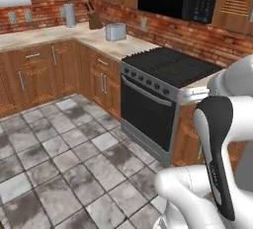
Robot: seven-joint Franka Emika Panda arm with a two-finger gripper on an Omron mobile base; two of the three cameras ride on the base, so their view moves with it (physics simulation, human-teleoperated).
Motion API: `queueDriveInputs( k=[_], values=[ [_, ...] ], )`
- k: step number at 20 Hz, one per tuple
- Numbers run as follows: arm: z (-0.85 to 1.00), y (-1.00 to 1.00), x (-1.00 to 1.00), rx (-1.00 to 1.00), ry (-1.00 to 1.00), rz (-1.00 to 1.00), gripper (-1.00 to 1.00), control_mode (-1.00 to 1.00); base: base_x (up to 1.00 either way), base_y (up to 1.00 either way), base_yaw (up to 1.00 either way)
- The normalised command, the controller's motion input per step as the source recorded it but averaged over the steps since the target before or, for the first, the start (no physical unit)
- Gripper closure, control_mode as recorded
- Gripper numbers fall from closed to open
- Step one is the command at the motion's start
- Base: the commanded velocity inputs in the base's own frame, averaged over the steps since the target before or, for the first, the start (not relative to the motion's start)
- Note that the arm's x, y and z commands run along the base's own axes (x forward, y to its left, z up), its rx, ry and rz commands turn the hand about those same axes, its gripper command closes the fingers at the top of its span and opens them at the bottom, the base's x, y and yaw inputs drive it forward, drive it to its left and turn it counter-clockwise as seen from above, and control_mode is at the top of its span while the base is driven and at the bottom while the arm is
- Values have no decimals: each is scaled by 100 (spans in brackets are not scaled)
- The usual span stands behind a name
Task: Pick the apple and mango from the fridge and place them on the plate next to the blender to make a fruit smoothie.
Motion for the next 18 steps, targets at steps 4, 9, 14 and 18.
queueDriveInputs(
  k=[4, 9, 14, 18],
  values=[
    [0, 0, 0, 0, 0, 0, 100, 100, 19, 33, 88],
    [0, 0, 0, 0, 0, 0, 100, 100, 32, 28, 86],
    [0, 0, 0, 0, 0, 0, 100, 100, 80, 15, 70],
    [0, 0, 0, 0, 0, 0, 100, 100, 99, 0, 67]
  ],
)
